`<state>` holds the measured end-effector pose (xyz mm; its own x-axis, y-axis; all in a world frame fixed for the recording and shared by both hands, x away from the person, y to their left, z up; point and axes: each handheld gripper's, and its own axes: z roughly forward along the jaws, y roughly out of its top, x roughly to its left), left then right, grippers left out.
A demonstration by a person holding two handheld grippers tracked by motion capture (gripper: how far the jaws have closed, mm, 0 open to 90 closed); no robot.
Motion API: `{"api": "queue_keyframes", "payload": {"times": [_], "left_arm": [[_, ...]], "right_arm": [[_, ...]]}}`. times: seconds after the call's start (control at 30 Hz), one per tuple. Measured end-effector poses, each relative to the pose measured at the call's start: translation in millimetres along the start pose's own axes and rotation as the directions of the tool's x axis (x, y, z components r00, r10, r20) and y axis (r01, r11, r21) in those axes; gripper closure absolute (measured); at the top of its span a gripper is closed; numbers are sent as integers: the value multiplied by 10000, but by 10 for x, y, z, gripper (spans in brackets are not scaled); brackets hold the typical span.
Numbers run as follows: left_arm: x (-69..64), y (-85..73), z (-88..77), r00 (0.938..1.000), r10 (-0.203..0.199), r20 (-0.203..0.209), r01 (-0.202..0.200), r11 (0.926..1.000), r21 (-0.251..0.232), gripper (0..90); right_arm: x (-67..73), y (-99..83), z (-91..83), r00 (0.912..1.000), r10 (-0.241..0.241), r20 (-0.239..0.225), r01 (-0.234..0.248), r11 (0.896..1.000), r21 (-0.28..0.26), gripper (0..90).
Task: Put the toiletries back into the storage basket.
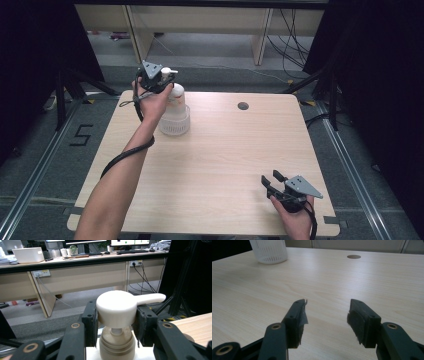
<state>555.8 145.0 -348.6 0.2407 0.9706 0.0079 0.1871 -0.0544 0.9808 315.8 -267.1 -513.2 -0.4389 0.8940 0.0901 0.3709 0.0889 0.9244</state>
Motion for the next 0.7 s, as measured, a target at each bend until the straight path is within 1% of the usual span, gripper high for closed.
{"api": "queue_keyframes", "payload": {"times": [0.2,0.23,0.27,0.47,0.5,0.57,0.6,0.67,0.7], "left_arm": [[4,-43,9,10000,-13,2,13,10000,96,587],[4,-52,12,10000,-32,2,32,9999,113,587],[4,-61,16,10000,-46,1,46,9999,127,587],[4,-95,26,10000,-80,32,79,9998,208,587],[3,-98,27,10000,-78,32,77,9997,216,587],[2,-106,31,10000,-83,30,83,9997,244,587],[10,-106,38,10000,34,38,-35,9998,184,587],[12,-114,40,10000,11,28,-11,9998,182,587],[12,-115,40,10000,-4,39,3,9999,168,587]], "right_arm": [[0,-2,4,10000,-41,31,41,10000,-60,479],[0,-5,11,10000,-36,20,36,9999,-144,479],[-1,-2,4,10000,-53,50,53,10000,-39,479],[0,-1,5,10000,-38,22,38,10000,-39,479],[-9,0,5,9998,-195,67,195,9998,-67,479],[0,0,4,9999,-103,76,103,9999,-19,479],[2,-2,5,10000,-50,25,50,10000,-36,479],[-2,2,-8,9998,-127,150,124,9998,160,479],[3,4,-11,10000,-34,62,34,9999,144,479]]}}
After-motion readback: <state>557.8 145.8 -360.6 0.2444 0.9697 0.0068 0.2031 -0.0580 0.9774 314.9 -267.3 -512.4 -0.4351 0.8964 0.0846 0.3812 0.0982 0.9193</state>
